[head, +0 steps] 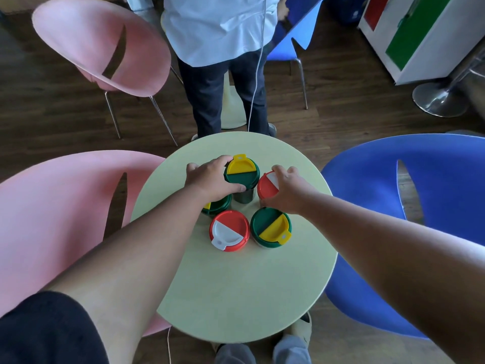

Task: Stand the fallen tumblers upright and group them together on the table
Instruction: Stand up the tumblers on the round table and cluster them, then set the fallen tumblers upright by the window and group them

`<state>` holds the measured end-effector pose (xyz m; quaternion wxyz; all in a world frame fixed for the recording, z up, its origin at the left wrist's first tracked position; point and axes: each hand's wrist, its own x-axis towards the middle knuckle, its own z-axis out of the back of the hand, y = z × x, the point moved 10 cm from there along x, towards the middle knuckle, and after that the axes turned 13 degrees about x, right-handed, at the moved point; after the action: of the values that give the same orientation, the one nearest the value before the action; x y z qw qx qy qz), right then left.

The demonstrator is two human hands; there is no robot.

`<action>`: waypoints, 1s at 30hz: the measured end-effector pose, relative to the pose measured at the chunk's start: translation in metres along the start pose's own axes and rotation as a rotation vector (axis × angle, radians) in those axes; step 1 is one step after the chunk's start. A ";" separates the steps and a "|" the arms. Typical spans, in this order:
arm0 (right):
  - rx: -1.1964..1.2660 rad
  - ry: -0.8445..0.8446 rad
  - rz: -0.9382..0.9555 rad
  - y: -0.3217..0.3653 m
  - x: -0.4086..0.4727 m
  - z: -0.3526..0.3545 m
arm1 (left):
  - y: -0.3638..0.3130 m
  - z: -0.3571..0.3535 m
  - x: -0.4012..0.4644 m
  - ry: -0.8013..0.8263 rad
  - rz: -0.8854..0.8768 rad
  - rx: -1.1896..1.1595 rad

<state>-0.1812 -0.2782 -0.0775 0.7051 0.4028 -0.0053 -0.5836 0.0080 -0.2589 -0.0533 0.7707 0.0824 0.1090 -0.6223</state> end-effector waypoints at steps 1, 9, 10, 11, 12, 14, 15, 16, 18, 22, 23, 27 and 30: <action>0.000 0.000 0.001 -0.001 0.000 0.000 | 0.000 0.000 0.001 0.010 -0.002 0.002; 0.010 -0.009 0.009 0.000 0.002 0.007 | 0.005 0.005 0.000 -0.020 -0.019 -0.140; 0.017 -0.023 0.015 0.000 0.001 0.010 | 0.006 0.013 -0.002 -0.078 -0.016 -0.188; 0.022 -0.043 0.026 0.001 -0.001 0.015 | 0.007 0.023 -0.005 -0.150 -0.024 -0.221; 0.018 -0.066 0.046 0.003 -0.004 0.021 | 0.005 0.032 -0.009 -0.214 -0.041 -0.235; 0.003 -0.119 0.099 0.007 -0.012 0.036 | -0.003 0.048 -0.017 -0.284 -0.102 -0.222; 0.000 -0.150 0.126 0.009 -0.018 0.043 | -0.009 0.053 -0.020 -0.290 -0.137 -0.213; 0.000 -0.184 0.151 0.010 -0.025 0.052 | -0.016 0.056 -0.022 -0.280 -0.167 -0.207; 0.010 -0.245 0.185 0.010 -0.041 0.067 | -0.028 0.062 -0.025 -0.257 -0.207 -0.200; 0.016 -0.374 0.183 0.003 -0.085 0.097 | -0.058 0.081 -0.035 -0.229 -0.309 -0.206; 0.015 -0.410 0.178 0.002 -0.099 0.103 | -0.068 0.086 -0.040 -0.213 -0.347 -0.196; 0.069 -0.551 0.092 -0.024 -0.165 0.117 | -0.123 0.112 -0.073 -0.192 -0.535 -0.141; 0.105 -0.666 0.038 -0.054 -0.219 0.131 | -0.177 0.128 -0.108 -0.227 -0.694 -0.100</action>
<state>-0.3580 -0.1700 0.0809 0.6538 0.2257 -0.2728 -0.6687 -0.1783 -0.2287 0.1009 0.5239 -0.0670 0.0747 -0.8459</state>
